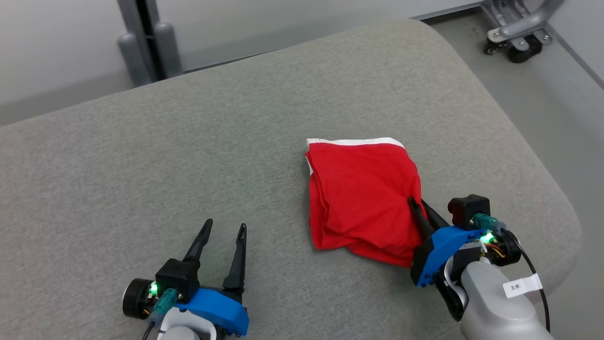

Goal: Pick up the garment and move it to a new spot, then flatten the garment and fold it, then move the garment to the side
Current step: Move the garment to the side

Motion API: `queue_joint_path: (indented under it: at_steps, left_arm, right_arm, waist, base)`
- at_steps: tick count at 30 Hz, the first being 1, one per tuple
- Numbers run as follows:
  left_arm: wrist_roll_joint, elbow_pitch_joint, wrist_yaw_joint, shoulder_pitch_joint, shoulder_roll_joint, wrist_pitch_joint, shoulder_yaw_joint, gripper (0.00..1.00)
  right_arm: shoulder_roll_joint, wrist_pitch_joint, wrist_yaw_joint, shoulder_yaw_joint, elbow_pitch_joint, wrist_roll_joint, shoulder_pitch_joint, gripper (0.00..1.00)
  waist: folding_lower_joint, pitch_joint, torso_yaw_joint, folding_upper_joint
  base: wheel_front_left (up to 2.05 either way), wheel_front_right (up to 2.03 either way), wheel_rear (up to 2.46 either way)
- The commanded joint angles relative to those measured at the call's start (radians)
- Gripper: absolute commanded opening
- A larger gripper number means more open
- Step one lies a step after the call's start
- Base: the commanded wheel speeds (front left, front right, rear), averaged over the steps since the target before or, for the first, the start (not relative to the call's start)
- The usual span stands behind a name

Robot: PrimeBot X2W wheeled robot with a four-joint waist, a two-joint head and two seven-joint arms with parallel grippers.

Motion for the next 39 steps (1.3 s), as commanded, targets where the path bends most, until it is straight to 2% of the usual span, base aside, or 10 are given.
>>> queue_joint_path:
  at_steps: [1, 5, 9, 17, 25, 28, 30, 31, 35, 39]
  left_arm:
    - [0.004, 0.003, -0.004, -0.017, 0.0, -0.003, -0.002, 1.0]
    - [0.011, 0.011, -0.011, -0.023, 0.001, -0.003, -0.01, 1.0]
    - [0.022, 0.02, -0.012, -0.039, 0.001, -0.003, -0.008, 1.0]
    - [0.06, 0.022, -0.019, -0.068, 0.029, -0.003, 0.01, 1.0]
    - [0.079, 0.005, -0.015, -0.109, 0.051, 0.0, 0.019, 1.0]
    - [0.078, 0.0, -0.015, -0.123, 0.052, 0.001, 0.021, 1.0]
    - [0.074, 0.002, -0.015, -0.129, 0.053, 0.001, 0.024, 1.0]
    - [0.072, 0.004, -0.015, -0.133, 0.053, 0.001, 0.023, 1.0]
    - [0.068, 0.02, -0.015, -0.144, 0.052, 0.003, 0.02, 1.0]
    - [0.066, 0.021, -0.015, -0.154, 0.05, 0.003, 0.028, 1.0]
  right_arm:
    - [-0.003, -0.003, 0.0, 0.007, -0.006, 0.007, 0.012, 0.0]
    - [-0.002, -0.003, 0.0, 0.012, -0.011, 0.004, 0.003, 0.0]
    - [-0.009, -0.003, 0.0, -0.001, 0.008, -0.067, -0.052, 0.0]
    - [-0.127, -0.001, 0.0, -0.112, 0.086, -0.227, -0.231, 0.0]
    - [-0.308, 0.052, 0.0, -0.324, 0.108, -0.404, -0.369, 0.0]
    - [-0.349, 0.076, 0.0, -0.447, 0.088, -0.463, -0.378, 0.0]
    - [-0.348, 0.083, 0.0, -0.538, 0.062, -0.501, -0.366, 0.04]
    - [-0.34, 0.085, 0.0, -0.581, 0.05, -0.524, -0.359, 1.0]
    - [-0.288, 0.062, 0.0, -0.7, 0.001, -0.599, -0.348, 1.0]
    - [-0.215, 0.021, 0.0, -0.739, -0.038, -0.663, -0.365, 1.0]
  waist:
    - [0.0, -0.022, -0.041, 0.0]
    - [0.0, -0.008, -0.062, 0.0]
    - [0.0, 0.015, -0.044, 0.0]
    - [0.0, 0.098, 0.07, 0.0]
    - [0.0, 0.192, 0.18, 0.0]
    - [0.0, 0.215, 0.207, 0.0]
    - [0.0, 0.221, 0.219, 0.0]
    - [0.0, 0.224, 0.224, 0.0]
    - [0.0, 0.226, 0.227, 0.0]
    - [0.0, 0.21, 0.223, 0.0]
  base:
    - [0.0, 0.0, 0.0]
    - [0.0, 0.0, 0.0]
    - [0.0, 0.0, 0.0]
    - [0.0, 0.0, 0.0]
    - [0.0, 0.0, 0.0]
    - [0.0, 0.0, 0.0]
    - [0.0, 0.0, 0.0]
    - [0.0, 0.0, 0.0]
    - [0.0, 0.0, 0.0]
    - [0.0, 0.0, 0.0]
